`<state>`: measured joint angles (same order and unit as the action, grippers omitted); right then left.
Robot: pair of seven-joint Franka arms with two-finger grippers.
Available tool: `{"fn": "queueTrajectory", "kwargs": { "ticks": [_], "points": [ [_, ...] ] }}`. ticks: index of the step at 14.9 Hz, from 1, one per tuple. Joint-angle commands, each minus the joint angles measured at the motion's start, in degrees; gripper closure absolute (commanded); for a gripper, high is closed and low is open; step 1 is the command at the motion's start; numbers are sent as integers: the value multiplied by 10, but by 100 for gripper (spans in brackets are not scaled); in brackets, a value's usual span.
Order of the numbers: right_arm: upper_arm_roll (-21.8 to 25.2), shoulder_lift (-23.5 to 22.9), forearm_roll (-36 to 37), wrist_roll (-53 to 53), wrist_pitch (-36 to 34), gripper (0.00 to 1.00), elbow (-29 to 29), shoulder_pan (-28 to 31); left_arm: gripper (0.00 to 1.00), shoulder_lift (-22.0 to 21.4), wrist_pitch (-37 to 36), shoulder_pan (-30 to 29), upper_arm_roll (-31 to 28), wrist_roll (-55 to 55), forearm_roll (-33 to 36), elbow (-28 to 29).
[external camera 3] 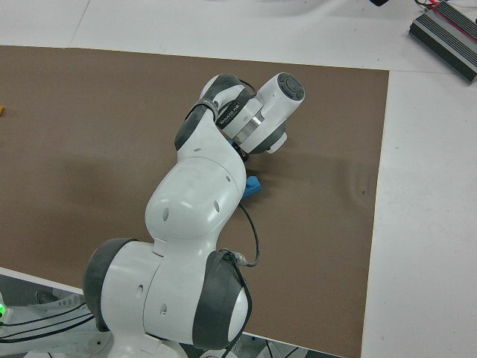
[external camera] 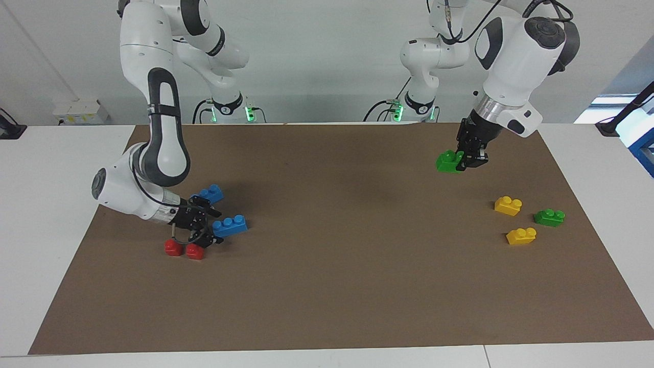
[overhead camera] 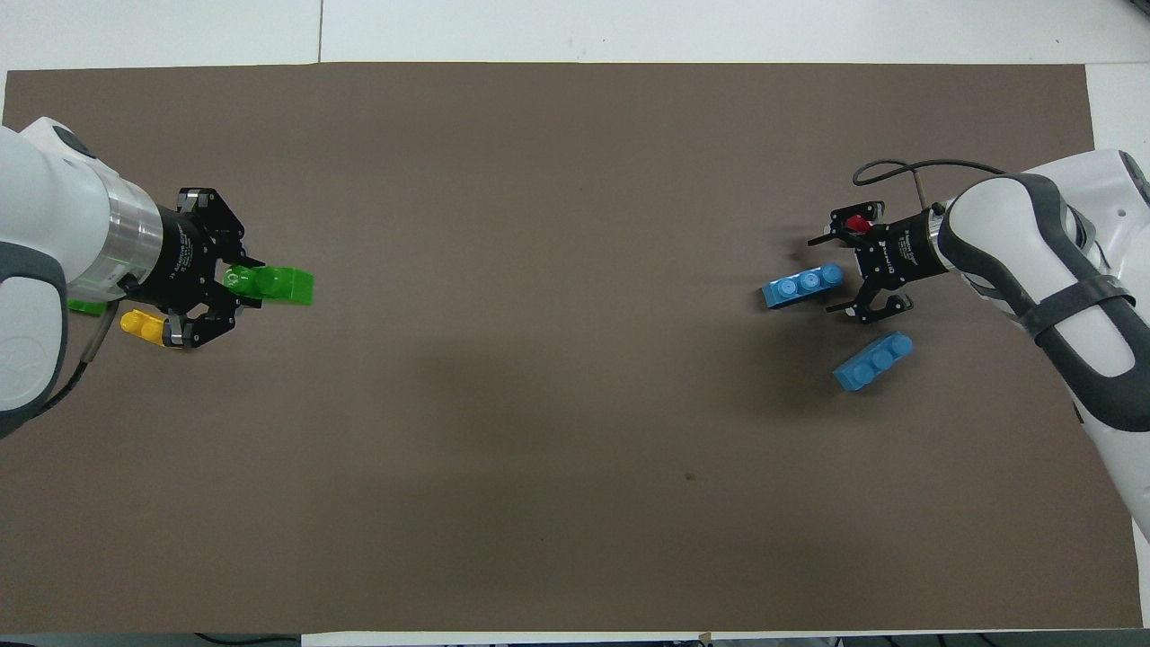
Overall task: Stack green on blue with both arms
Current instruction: 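Lift the green brick with the left gripper while the right gripper grasps the blue brick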
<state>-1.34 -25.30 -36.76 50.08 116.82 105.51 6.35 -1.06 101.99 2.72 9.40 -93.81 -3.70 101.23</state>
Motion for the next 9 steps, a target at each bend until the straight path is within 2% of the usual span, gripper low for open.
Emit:
{"fn": "queueTrajectory", "kwargs": {
  "ticks": [1,2,4,5,7,9],
  "points": [
    [-4,3,-9,-10,17,3,13,2,100,-8,-10,3,-2,-11,-9,5],
    [-4,4,-14,-11,17,7,14,2,100,-8,-8,3,-2,-11,-9,5],
    [-4,5,-15,-36,15,25,17,5,100,-8,-9,3,-2,-11,-9,5],
    [-4,6,-15,-38,15,30,19,5,100,-7,-9,3,-2,-10,-9,5],
    [-5,6,-15,-38,11,45,19,6,100,-7,-8,3,-2,-10,-9,4],
    [-5,6,-15,-40,9,66,19,9,100,-9,-8,3,-2,-10,-9,6]
  ]
}}
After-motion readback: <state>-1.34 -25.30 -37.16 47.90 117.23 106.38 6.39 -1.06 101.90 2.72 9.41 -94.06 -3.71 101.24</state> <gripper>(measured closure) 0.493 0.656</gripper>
